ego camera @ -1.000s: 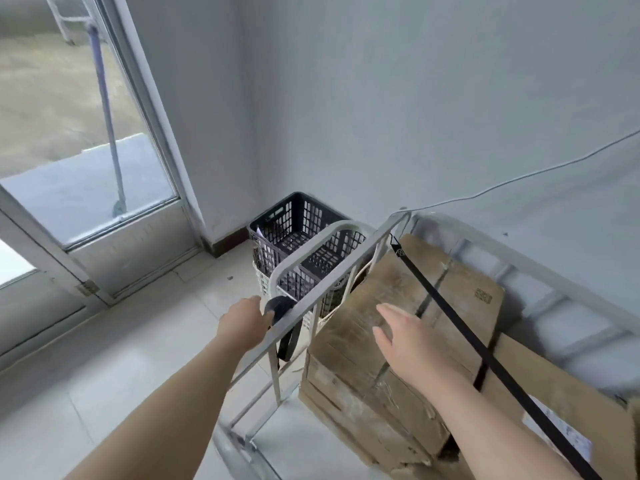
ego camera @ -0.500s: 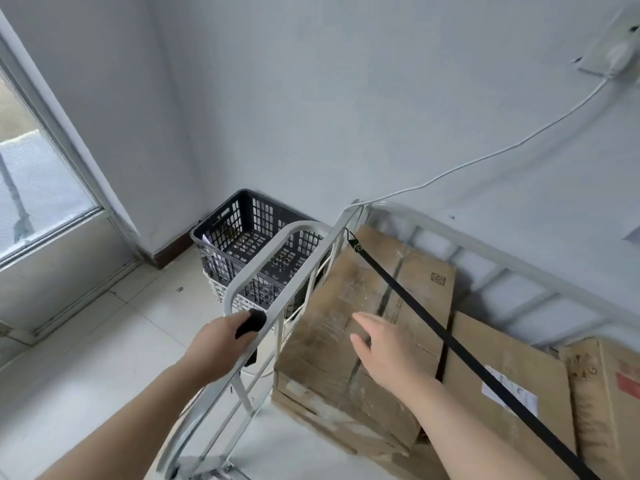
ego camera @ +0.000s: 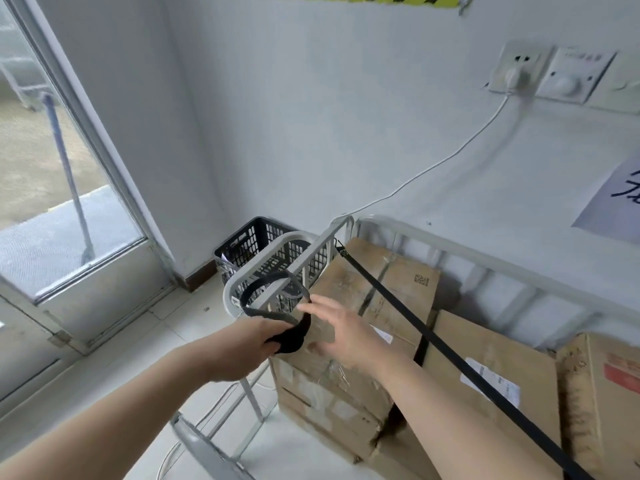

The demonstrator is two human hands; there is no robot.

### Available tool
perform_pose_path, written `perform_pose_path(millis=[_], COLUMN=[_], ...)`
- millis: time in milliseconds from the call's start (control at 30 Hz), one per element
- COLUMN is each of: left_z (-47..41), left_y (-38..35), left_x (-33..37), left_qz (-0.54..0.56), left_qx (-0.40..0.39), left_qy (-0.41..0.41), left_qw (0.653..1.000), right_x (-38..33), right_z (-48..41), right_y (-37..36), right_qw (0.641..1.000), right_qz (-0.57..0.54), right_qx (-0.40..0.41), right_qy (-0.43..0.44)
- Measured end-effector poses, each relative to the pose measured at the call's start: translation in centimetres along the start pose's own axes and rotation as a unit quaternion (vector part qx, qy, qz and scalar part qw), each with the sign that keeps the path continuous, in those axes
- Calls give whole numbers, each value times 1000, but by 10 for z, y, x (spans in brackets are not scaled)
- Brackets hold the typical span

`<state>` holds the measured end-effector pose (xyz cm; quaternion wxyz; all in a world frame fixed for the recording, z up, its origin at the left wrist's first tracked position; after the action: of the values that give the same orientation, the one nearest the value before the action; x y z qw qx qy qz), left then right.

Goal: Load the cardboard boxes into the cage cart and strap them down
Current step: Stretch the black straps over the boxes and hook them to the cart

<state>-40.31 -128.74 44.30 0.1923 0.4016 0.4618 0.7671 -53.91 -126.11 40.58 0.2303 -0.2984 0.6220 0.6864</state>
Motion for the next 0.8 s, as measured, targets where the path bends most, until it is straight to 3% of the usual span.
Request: perform_pose_path(millis=[233, 533, 800], left_z=[11, 15, -14], left_y=[-15, -38, -57], left_x=[65, 43, 53], left_qz=[22, -32, -21], left_qx=[22, 29, -17], left_qy=[9, 89, 94], left_qw=[999, 995, 995], right_x=[-5, 69, 112], right_z=[46, 121, 206], right_y=[-2, 50, 133], right_qw=[996, 986, 946], right_qz=[-47, -92, -165], right_qx=[25, 75, 212], right_qy=[67, -115, -181])
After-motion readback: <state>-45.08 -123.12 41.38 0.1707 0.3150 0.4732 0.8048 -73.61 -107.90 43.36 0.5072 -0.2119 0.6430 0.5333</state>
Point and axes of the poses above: each hand's wrist, its own z-axis away from the middle knuckle, its own y-axis out of the back of the hand, x = y × z, the point moved 7 cm from there along -z, towards the middle knuckle, and after that the axes turned 2 degrees about -z, right-handed, at the moved point
